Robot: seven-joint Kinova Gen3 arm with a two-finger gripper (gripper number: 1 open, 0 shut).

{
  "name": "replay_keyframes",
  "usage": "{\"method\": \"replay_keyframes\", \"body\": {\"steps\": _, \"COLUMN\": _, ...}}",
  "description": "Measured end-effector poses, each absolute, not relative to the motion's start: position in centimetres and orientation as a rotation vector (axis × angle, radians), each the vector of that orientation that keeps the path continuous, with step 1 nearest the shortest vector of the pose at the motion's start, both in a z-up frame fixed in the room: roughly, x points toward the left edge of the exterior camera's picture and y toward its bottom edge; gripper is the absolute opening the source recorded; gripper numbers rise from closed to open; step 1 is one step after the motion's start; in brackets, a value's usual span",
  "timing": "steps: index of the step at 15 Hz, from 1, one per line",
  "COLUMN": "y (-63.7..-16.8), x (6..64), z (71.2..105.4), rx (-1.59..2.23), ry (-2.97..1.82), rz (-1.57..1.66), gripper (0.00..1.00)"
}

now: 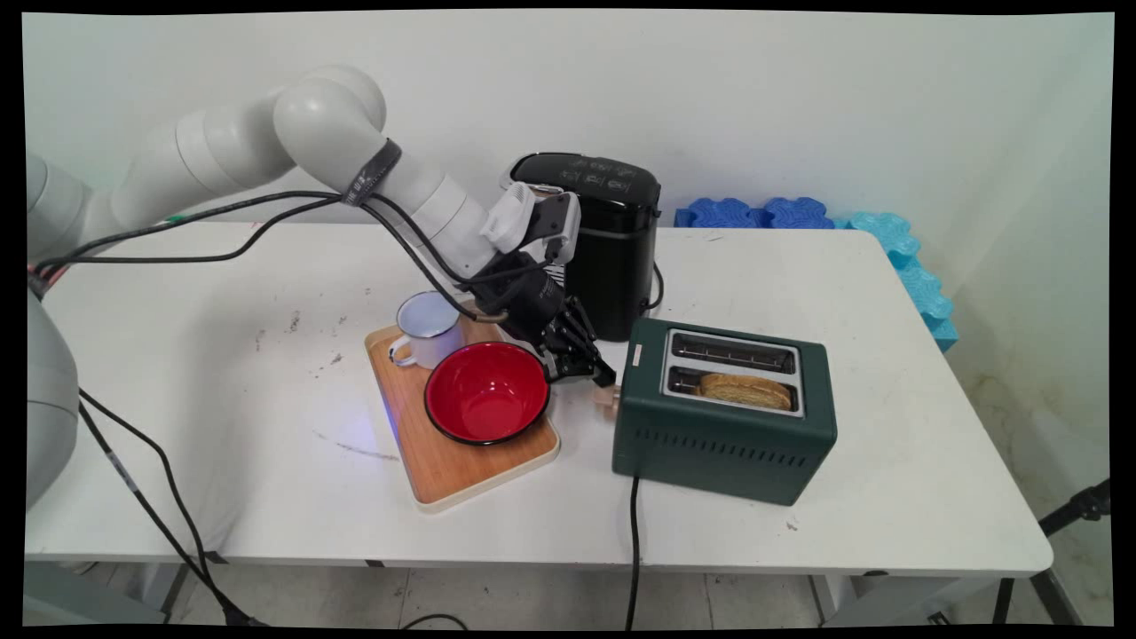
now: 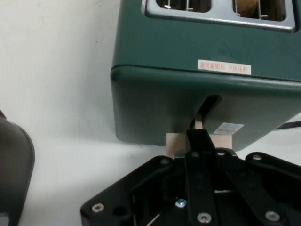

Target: Press the toaster switch

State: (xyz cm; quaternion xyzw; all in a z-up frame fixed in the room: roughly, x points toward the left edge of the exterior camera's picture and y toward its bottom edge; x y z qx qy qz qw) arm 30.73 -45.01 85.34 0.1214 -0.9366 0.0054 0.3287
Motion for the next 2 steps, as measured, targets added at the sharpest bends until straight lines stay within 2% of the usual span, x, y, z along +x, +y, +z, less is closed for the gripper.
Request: {"method": "replay_keyframes", "body": {"steps": 2, "y": -44.97, "x": 30.93, "z": 85.30, "rx": 0.321, "ry": -2.452, "rz": 0.015, "gripper": 0.00}}
